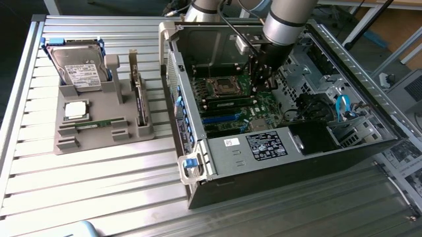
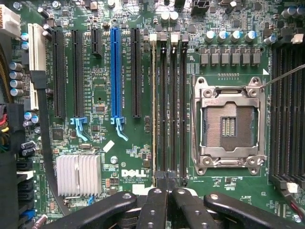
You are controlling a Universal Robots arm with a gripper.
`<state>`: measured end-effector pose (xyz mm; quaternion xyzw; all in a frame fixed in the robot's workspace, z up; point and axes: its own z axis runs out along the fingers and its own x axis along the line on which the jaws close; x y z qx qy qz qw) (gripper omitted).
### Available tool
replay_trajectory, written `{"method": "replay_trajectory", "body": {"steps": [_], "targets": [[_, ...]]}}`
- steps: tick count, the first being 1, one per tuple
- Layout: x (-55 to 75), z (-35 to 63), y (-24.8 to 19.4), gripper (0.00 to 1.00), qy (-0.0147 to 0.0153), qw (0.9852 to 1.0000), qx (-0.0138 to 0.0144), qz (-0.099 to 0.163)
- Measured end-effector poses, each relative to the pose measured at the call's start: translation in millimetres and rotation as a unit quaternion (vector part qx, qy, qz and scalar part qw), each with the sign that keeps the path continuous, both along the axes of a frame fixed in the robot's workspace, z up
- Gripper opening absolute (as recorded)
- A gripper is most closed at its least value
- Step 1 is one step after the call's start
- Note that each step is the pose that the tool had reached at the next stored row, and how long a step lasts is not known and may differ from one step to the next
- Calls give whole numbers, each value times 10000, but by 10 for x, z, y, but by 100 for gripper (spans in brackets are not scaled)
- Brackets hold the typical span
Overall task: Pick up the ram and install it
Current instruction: 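Press down the ram until it locks into place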
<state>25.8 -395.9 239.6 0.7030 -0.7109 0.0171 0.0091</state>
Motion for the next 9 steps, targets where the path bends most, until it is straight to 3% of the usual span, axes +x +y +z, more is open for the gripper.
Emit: {"method": "replay_trajectory", "body": {"steps": [9], "targets": [[2, -58, -63, 11, 3, 10000, 0, 11]]}}
